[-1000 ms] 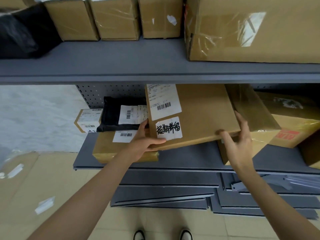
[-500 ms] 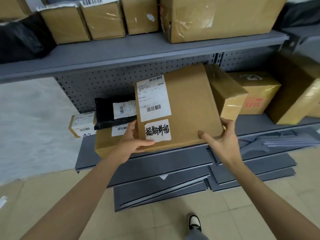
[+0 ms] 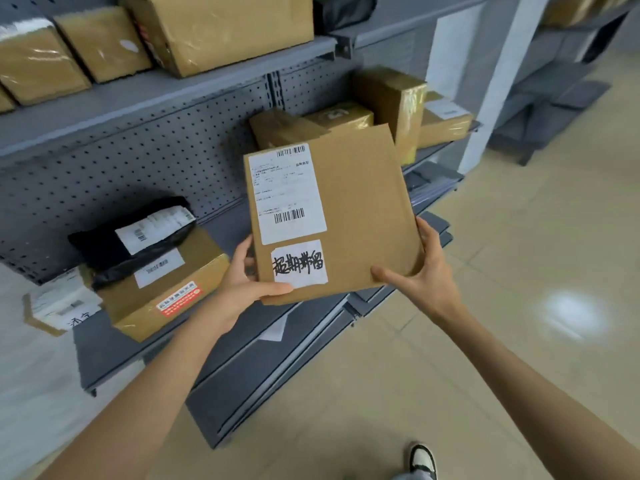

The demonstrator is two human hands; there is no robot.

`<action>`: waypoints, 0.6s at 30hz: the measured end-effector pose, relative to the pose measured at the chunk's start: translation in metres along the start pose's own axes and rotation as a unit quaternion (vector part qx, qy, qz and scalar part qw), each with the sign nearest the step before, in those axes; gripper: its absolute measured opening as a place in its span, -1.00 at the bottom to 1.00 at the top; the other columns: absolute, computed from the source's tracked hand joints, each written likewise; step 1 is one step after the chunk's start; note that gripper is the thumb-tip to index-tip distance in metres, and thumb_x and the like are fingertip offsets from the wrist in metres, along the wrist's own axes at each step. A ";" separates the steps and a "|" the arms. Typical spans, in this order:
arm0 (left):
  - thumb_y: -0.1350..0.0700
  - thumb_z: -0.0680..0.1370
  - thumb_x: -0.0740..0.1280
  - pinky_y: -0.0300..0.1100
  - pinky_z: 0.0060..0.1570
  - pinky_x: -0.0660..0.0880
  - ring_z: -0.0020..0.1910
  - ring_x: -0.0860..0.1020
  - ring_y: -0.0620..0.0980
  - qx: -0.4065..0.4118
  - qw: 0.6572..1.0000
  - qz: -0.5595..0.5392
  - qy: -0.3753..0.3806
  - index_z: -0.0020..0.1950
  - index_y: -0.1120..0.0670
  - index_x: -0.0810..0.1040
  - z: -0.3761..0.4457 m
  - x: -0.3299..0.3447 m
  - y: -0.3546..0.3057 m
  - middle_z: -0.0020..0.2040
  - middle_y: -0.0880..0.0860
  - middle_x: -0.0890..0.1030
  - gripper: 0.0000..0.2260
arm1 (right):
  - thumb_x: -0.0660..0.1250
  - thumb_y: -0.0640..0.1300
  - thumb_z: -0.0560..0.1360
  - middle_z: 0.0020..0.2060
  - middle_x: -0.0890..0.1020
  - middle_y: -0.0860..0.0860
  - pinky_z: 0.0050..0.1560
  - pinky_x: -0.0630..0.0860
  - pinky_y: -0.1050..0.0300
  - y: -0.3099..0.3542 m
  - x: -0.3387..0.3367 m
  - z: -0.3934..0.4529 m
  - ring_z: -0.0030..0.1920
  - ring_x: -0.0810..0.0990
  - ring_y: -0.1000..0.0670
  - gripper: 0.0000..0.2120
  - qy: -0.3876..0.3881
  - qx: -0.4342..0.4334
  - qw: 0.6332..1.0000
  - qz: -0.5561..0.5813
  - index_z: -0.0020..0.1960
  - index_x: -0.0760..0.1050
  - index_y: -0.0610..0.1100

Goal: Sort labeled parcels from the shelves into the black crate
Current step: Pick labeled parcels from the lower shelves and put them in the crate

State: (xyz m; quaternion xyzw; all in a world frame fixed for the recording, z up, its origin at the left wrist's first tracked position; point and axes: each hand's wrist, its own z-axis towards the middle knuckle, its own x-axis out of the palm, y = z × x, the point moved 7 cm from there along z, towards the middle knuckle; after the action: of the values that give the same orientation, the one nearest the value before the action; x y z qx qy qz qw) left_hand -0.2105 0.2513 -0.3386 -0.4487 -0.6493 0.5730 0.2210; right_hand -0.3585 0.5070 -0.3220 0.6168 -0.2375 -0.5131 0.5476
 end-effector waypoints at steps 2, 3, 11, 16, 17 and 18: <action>0.25 0.17 0.60 -0.21 -0.07 0.49 0.04 0.52 -0.14 0.015 0.999 0.016 0.037 0.45 -0.17 0.13 0.000 0.034 -0.011 0.10 -0.11 0.47 0.01 | 0.57 0.06 0.20 0.34 0.36 0.08 0.35 0.36 -0.02 -0.011 -0.034 -0.019 0.32 0.36 0.07 -0.04 -0.037 0.015 0.999 0.001 0.44 0.12 0.03; 0.25 0.18 0.60 -0.21 -0.06 0.48 0.05 0.52 -0.14 0.024 0.998 0.023 0.057 0.45 -0.17 0.13 0.000 0.054 -0.017 0.11 -0.11 0.46 0.01 | 0.57 0.05 0.20 0.35 0.36 0.07 0.34 0.37 -0.05 -0.017 -0.052 -0.028 0.33 0.37 0.05 -0.04 -0.057 0.022 0.998 -0.001 0.44 0.12 0.02; 0.23 0.18 0.60 -0.20 -0.06 0.50 0.10 0.51 -0.11 0.079 0.958 0.066 0.267 0.44 -0.19 0.13 -0.033 0.273 -0.066 0.15 -0.12 0.46 -0.01 | 0.57 0.04 0.18 0.31 0.44 0.01 0.29 0.42 -0.03 -0.079 -0.236 -0.144 0.30 0.44 0.03 -0.04 -0.239 0.110 0.965 -0.006 0.42 0.10 0.05; 0.20 0.17 0.61 -0.32 -0.21 0.47 -0.01 0.56 -0.17 0.120 0.904 0.115 0.393 0.40 -0.20 0.17 -0.108 0.452 -0.093 0.07 -0.15 0.46 -0.04 | 0.54 0.11 0.11 0.24 0.46 0.09 0.15 0.47 0.16 -0.116 -0.367 -0.265 0.22 0.49 0.10 -0.06 -0.375 0.158 0.913 0.003 0.37 0.12 0.15; 0.18 0.16 0.61 -0.32 -0.22 0.48 -0.03 0.58 -0.16 0.125 0.890 0.124 0.421 0.39 -0.23 0.17 -0.129 0.488 -0.095 0.08 -0.13 0.46 -0.04 | 0.53 0.13 0.10 0.24 0.46 0.10 0.17 0.47 0.12 -0.124 -0.392 -0.293 0.23 0.48 0.08 -0.06 -0.400 0.172 0.900 -0.001 0.36 0.12 0.16; 0.17 0.15 0.62 -0.32 -0.24 0.50 -0.04 0.59 -0.14 0.128 0.874 0.132 0.449 0.36 -0.26 0.17 -0.153 0.524 -0.097 0.08 -0.11 0.46 -0.05 | 0.52 0.14 0.11 0.25 0.45 0.10 0.22 0.45 0.04 -0.132 -0.417 -0.323 0.26 0.46 0.04 -0.06 -0.424 0.187 0.886 -0.008 0.37 0.12 0.16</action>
State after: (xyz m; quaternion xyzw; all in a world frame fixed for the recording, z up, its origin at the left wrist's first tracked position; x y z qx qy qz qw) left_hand -0.3818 0.7785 -0.3287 -0.7067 -0.3360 0.4120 0.4668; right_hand -0.2559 1.0413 -0.3289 0.4330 -0.5338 -0.6761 0.2655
